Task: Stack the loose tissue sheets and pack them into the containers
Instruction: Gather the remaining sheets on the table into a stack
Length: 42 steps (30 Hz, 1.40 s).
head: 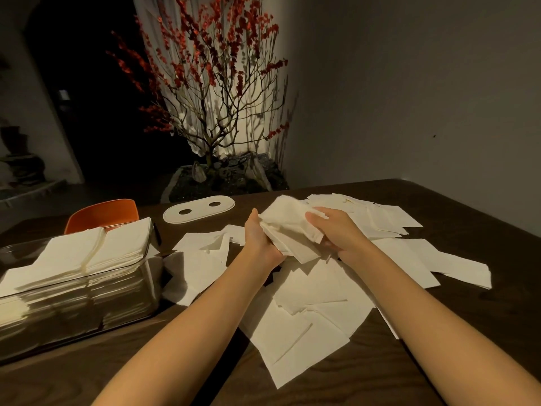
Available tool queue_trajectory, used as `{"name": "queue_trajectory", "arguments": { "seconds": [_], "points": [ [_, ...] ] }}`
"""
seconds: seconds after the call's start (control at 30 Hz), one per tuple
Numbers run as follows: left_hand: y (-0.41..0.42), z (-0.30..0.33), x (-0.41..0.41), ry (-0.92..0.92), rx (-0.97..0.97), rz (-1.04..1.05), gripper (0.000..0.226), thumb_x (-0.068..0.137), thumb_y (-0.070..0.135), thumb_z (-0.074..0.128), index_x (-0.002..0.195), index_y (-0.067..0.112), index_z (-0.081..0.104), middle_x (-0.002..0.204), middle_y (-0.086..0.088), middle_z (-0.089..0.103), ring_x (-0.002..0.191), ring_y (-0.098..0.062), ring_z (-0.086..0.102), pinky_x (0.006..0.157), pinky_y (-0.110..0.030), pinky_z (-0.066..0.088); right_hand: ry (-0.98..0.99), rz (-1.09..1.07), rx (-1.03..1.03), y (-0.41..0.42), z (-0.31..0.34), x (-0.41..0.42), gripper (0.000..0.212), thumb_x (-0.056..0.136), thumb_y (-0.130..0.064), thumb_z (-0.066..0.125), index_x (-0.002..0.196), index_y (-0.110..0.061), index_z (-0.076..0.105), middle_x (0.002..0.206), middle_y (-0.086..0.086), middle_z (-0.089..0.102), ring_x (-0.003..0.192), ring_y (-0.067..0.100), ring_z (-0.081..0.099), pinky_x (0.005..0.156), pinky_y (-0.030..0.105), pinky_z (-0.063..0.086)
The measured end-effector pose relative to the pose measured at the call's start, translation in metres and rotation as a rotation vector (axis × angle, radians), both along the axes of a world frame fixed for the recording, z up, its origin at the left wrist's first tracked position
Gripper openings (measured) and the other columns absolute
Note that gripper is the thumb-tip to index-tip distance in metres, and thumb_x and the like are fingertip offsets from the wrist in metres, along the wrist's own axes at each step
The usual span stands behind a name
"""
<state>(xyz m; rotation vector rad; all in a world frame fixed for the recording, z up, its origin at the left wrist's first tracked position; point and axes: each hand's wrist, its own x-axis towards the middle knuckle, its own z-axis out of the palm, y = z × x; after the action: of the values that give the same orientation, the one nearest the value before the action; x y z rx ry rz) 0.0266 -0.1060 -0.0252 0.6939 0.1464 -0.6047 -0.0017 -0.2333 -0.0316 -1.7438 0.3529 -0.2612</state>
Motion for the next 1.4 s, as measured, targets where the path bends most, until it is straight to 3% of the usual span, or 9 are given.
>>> {"name": "queue_trajectory", "arguments": {
  "seconds": [0.1, 0.27, 0.43, 0.67, 0.83, 0.93, 1.0, 1.13, 1.4],
  "points": [
    [-0.001, -0.005, 0.007, 0.033, -0.021, 0.015, 0.057, 0.100, 0.051, 0.032, 0.141, 0.012, 0.039, 0.128, -0.020, 0.056, 0.122, -0.040, 0.049, 0.100, -0.056, 0.035, -0.013, 0.011, 0.337, 0.000, 0.003, 0.000, 0.030, 0.093, -0.026, 0.061, 0.122, -0.020, 0.056, 0.113, 0.003, 0.058, 0.101, 0.022, 0.056, 0.083, 0.035, 0.053],
    [-0.002, -0.009, 0.015, 0.008, -0.099, 0.106, 0.050, 0.101, 0.046, 0.032, 0.135, 0.011, 0.043, 0.125, -0.016, 0.063, 0.110, -0.035, 0.058, 0.104, -0.054, 0.036, 0.198, 0.026, -0.165, 0.007, 0.006, -0.005, 0.010, 0.094, -0.029, 0.059, 0.100, -0.023, 0.052, 0.082, -0.004, 0.052, 0.070, 0.012, 0.052, 0.051, 0.017, 0.041],
    [-0.002, -0.010, 0.016, -0.013, -0.104, 0.120, 0.045, 0.101, 0.048, 0.032, 0.126, 0.013, 0.045, 0.123, -0.014, 0.065, 0.116, -0.032, 0.058, 0.111, -0.054, 0.032, 0.220, 0.076, -0.315, 0.006, 0.002, -0.003, 0.017, 0.092, -0.034, 0.062, 0.102, -0.023, 0.055, 0.091, -0.006, 0.052, 0.073, 0.013, 0.051, 0.055, 0.017, 0.039],
    [-0.002, -0.009, 0.017, -0.040, -0.020, 0.113, 0.031, 0.097, 0.032, 0.047, 0.121, 0.014, 0.053, 0.114, -0.012, 0.066, 0.106, -0.027, 0.061, 0.104, -0.048, 0.041, 0.255, 0.169, -0.040, 0.003, 0.011, -0.012, 0.024, 0.089, -0.033, 0.065, 0.109, -0.021, 0.058, 0.086, -0.003, 0.061, 0.077, 0.016, 0.060, 0.067, 0.023, 0.052],
    [0.002, -0.004, 0.008, -0.028, -0.007, 0.089, 0.017, 0.097, 0.026, 0.049, 0.091, 0.010, 0.054, 0.093, -0.016, 0.063, 0.091, -0.036, 0.058, 0.094, -0.052, 0.041, 0.166, 0.041, 0.099, -0.001, 0.008, -0.010, 0.044, 0.093, -0.023, 0.061, 0.135, -0.016, 0.051, 0.092, -0.003, 0.055, 0.079, 0.015, 0.053, 0.081, 0.032, 0.054],
    [0.003, -0.008, 0.012, -0.035, -0.062, 0.071, 0.029, 0.095, 0.038, 0.050, 0.095, 0.009, 0.056, 0.102, -0.016, 0.065, 0.112, -0.034, 0.059, 0.106, -0.049, 0.039, 0.091, 0.017, 0.326, -0.001, 0.007, -0.009, 0.031, 0.093, -0.020, 0.061, 0.124, -0.021, 0.055, 0.114, 0.005, 0.060, 0.093, 0.020, 0.059, 0.078, 0.031, 0.057],
    [0.000, -0.011, 0.011, -0.076, -0.044, 0.020, 0.042, 0.093, 0.050, 0.049, 0.102, 0.011, 0.060, 0.106, -0.017, 0.065, 0.113, -0.035, 0.057, 0.104, -0.050, 0.040, 0.060, 0.027, 0.403, 0.002, 0.006, -0.006, 0.019, 0.094, -0.018, 0.059, 0.112, -0.021, 0.055, 0.104, 0.004, 0.061, 0.095, 0.021, 0.060, 0.084, 0.034, 0.056],
    [-0.010, -0.015, 0.011, -0.134, -0.034, -0.063, 0.066, 0.083, 0.065, 0.055, 0.128, 0.017, 0.057, 0.117, -0.017, 0.064, 0.109, -0.036, 0.059, 0.094, -0.053, 0.047, 0.083, 0.065, 0.153, 0.010, 0.002, -0.004, 0.013, 0.100, -0.024, 0.049, 0.108, -0.017, 0.057, 0.092, 0.003, 0.061, 0.085, 0.017, 0.058, 0.067, 0.024, 0.049],
    [-0.005, -0.014, 0.010, -0.101, -0.099, -0.047, 0.030, 0.096, 0.026, 0.039, 0.116, 0.007, 0.052, 0.119, -0.016, 0.065, 0.110, -0.033, 0.058, 0.097, -0.051, 0.039, 0.116, 0.050, -0.339, 0.001, 0.000, 0.008, 0.022, 0.103, -0.023, 0.038, 0.098, -0.018, 0.059, 0.084, -0.003, 0.056, 0.071, 0.009, 0.050, 0.057, 0.015, 0.038]
  ]
}}
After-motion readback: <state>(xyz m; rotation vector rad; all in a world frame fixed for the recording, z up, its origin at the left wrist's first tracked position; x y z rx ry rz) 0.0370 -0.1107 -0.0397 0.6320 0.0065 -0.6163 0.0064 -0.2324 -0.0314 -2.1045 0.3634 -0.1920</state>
